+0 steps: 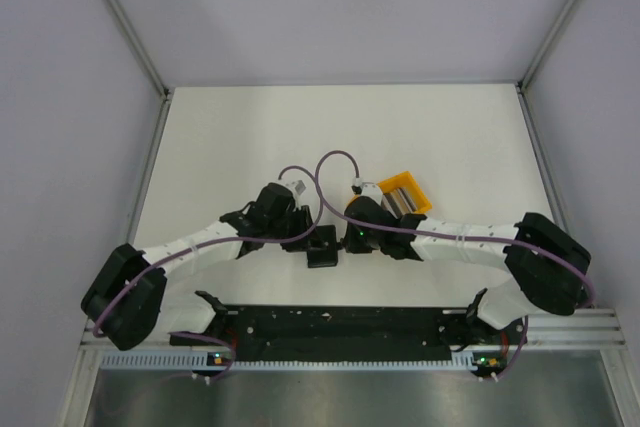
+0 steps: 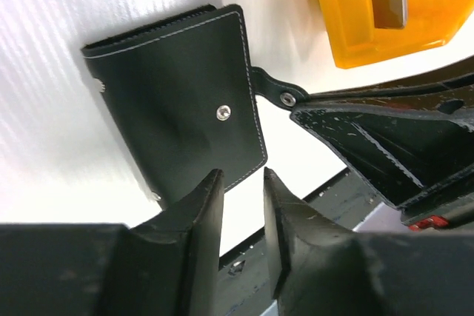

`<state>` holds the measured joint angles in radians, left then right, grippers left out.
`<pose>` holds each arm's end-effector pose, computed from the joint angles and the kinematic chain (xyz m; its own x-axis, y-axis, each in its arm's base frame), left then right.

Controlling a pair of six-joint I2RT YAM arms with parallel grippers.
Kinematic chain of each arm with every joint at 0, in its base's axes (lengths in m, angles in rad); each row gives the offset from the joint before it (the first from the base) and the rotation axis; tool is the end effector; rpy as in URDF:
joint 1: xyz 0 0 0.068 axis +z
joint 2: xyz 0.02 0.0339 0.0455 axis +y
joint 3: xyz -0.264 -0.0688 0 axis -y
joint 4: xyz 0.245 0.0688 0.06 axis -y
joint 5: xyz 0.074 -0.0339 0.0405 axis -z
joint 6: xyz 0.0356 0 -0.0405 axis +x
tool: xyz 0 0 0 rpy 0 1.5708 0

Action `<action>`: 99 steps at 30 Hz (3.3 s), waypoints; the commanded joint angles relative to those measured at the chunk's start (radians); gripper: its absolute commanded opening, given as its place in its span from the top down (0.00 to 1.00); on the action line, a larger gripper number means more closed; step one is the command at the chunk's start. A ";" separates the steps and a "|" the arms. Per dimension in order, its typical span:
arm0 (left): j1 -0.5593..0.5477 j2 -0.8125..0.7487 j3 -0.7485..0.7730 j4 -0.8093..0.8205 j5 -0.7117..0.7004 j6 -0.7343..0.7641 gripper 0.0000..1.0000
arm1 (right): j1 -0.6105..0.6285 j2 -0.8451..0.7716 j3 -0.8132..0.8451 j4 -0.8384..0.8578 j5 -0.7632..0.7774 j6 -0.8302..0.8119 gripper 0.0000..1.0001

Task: Put the credit cards into the card holder
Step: Close the card holder at the center of the board.

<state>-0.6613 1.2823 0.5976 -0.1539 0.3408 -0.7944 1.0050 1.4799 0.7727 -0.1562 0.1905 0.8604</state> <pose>0.1857 -0.1596 0.1781 -0.9500 -0.1127 -0.2911 0.1104 0.7509 -0.6511 0.1623 0.2429 0.1800 -0.8441 0.0594 -0.5329 -0.1886 0.8974 0.3988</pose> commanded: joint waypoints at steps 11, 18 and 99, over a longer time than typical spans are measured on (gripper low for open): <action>-0.003 0.034 -0.038 0.000 -0.117 0.066 0.85 | 0.027 -0.020 0.051 0.006 -0.019 -0.020 1.00; -0.020 0.087 -0.047 0.024 -0.121 0.066 0.90 | 0.044 0.032 0.111 -0.003 -0.046 -0.037 1.00; -0.009 0.086 -0.179 0.205 -0.241 0.087 0.63 | -0.174 0.025 -0.039 0.241 -0.378 -0.129 1.00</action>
<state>-0.6670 1.3315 0.4450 0.1196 0.1265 -0.7120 0.8368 1.4906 0.6903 0.0288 -0.1638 0.7357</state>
